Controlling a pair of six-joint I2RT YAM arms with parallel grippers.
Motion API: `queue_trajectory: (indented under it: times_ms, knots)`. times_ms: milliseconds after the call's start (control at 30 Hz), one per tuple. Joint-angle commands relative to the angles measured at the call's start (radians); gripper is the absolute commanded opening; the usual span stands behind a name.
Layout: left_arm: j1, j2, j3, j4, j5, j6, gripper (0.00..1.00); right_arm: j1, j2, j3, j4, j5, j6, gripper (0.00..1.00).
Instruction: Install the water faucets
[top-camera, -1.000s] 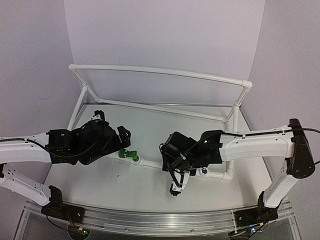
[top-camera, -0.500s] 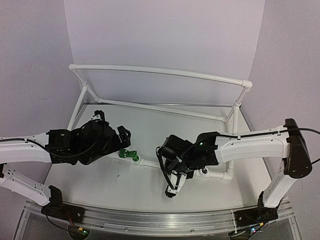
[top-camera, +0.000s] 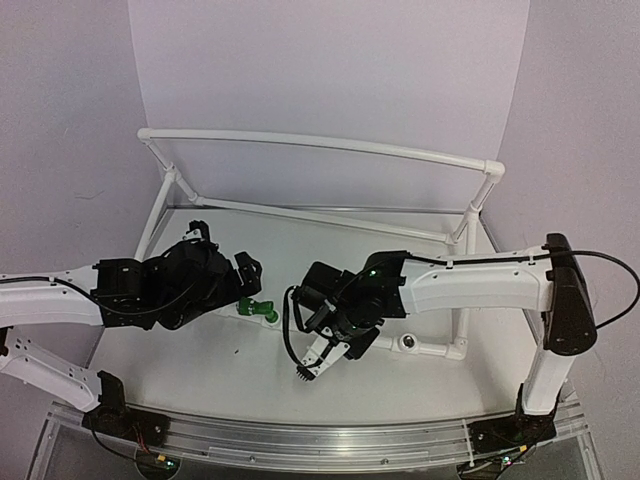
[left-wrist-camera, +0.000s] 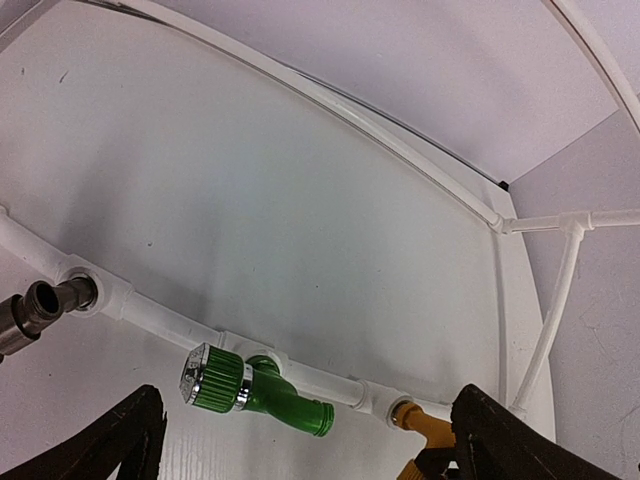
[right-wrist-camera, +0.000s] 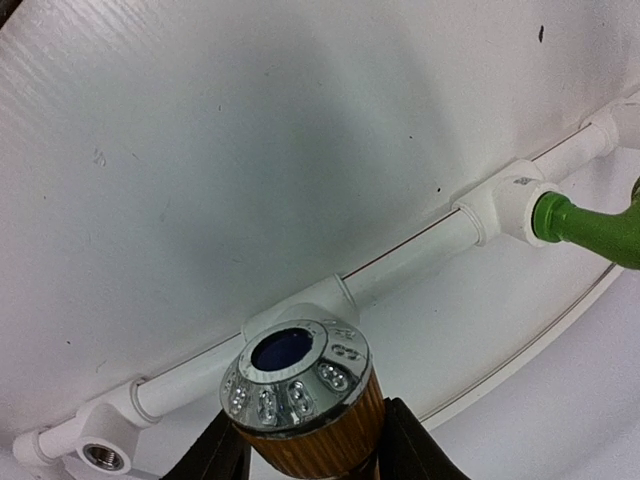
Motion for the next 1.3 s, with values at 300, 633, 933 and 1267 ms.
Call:
queue_trajectory:
  times_ms: [300, 633, 933, 1267]
  knots:
    - [-0.003, 0.018, 0.035, 0.015, 0.029, 0.040, 1.00, -0.003, -0.015, 0.123, -0.165, -0.202, 0.492, 0.92]
    - [-0.003, -0.163, -0.101, 0.065, 0.145, 0.086, 1.00, -0.152, -0.117, 0.259, -0.224, -0.505, 0.608, 0.98]
    - [-0.004, -0.088, -0.106, 0.148, 0.399, 0.293, 0.59, -0.446, -0.046, 0.423, -0.251, -0.752, 0.827, 0.68]
    - [-0.231, 0.515, 0.348, 0.059, 0.494, 0.595, 0.18, -0.455, 0.064, 0.402, -0.162, -0.790, 1.001, 0.00]
